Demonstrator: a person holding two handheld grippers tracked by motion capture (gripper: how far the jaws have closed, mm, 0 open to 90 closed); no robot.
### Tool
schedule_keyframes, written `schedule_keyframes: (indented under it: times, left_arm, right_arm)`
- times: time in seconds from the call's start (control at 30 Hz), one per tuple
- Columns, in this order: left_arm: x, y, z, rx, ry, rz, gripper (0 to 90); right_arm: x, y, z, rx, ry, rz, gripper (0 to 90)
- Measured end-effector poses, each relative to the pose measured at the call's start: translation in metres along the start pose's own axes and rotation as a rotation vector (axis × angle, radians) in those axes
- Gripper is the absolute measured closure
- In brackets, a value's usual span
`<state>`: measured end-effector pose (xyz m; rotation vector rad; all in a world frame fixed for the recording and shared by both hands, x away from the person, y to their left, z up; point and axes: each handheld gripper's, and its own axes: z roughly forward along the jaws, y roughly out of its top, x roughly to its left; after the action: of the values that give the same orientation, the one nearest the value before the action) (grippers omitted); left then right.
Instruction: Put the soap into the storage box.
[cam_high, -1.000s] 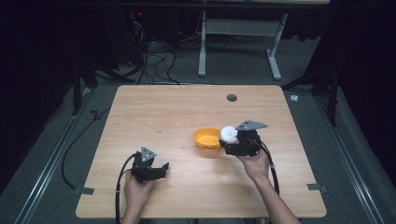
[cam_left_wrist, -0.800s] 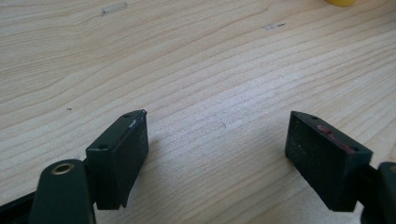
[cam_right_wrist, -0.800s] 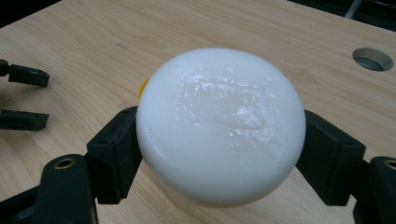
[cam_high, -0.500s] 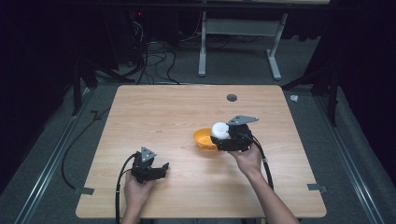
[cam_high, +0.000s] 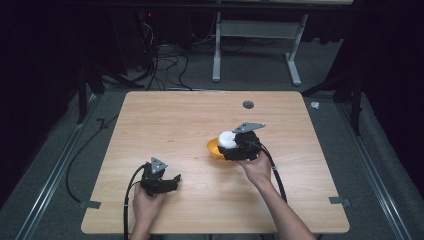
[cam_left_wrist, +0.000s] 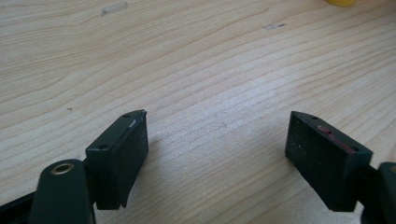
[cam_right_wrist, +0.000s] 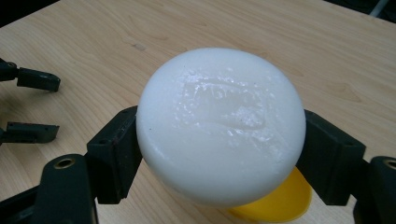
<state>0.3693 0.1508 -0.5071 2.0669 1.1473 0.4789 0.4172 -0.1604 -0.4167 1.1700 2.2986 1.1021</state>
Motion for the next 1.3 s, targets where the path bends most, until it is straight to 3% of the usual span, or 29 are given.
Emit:
schedule_keyframes:
  times: [0.87,1.3]
  left_arm:
    - [0.002,0.000,-0.001,-0.006,-0.012,-0.017,22.1]
    - [0.003,0.000,-0.001,-0.008,-0.015,-0.020,22.1]
  right_arm:
    - [-0.011,-0.006,0.038,0.097,-0.020,0.050,23.4]
    - [-0.013,-0.010,0.046,0.110,-0.022,0.066,22.8]
